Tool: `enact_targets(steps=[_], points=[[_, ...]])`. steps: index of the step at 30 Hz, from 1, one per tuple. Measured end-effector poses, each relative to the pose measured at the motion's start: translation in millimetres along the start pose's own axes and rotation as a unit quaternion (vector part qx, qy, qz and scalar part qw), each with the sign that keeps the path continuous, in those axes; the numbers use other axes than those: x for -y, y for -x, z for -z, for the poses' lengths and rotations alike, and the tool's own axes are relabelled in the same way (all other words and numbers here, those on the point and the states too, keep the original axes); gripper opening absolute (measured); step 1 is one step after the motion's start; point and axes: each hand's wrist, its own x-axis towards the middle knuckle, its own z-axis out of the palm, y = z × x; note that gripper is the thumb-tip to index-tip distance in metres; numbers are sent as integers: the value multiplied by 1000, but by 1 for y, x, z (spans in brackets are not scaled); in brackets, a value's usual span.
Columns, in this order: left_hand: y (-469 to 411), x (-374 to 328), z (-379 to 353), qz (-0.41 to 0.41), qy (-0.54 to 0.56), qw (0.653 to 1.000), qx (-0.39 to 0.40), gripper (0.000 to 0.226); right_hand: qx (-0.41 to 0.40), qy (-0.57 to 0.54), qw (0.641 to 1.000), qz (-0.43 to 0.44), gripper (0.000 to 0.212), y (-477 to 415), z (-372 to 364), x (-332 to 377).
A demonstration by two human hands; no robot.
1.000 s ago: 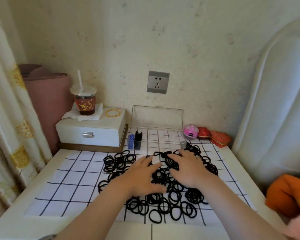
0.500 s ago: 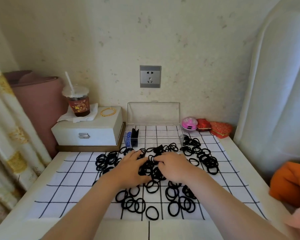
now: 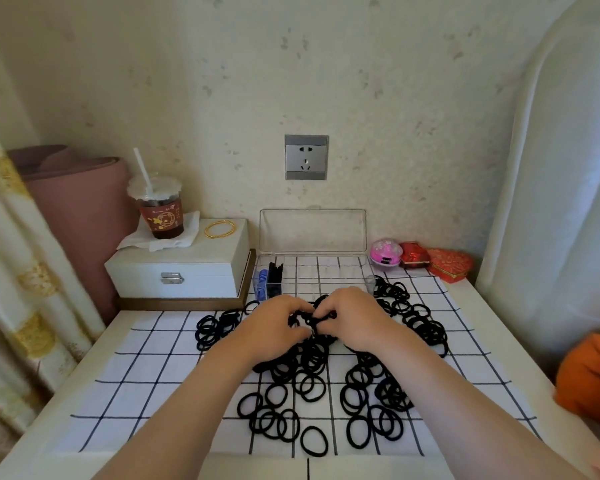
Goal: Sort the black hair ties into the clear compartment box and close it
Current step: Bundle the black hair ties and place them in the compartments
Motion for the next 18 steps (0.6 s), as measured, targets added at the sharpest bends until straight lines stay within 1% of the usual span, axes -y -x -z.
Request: enact_targets(steps=[3,6,9,11,14,16,18], points=[[-6,0,2,15,46,998,-28,23,4,-72,997,-2,10,-5,9,-2],[-10,-1,5,43,92,994,-51,4,19,-149,989,-16,8,-8,15,-5],[-12,0,7,71,141,985,-62,6,18,-215,976,-33,4,-9,15,-6],[-13,0,8,89,186,976,-68,10,32,-246,968,-48,10,-9,14,-5],[-14,-1,9,126,269,950,-96,11,46,-242,966,-74,14,-11,15,-7],[-16,4,10,153,283,939,-125,11,40,-274,957,-90,10,-12,17,-7],[-16,10,10,167,266,938,-143,9,38,-344,933,-99,10,-11,19,-4]])
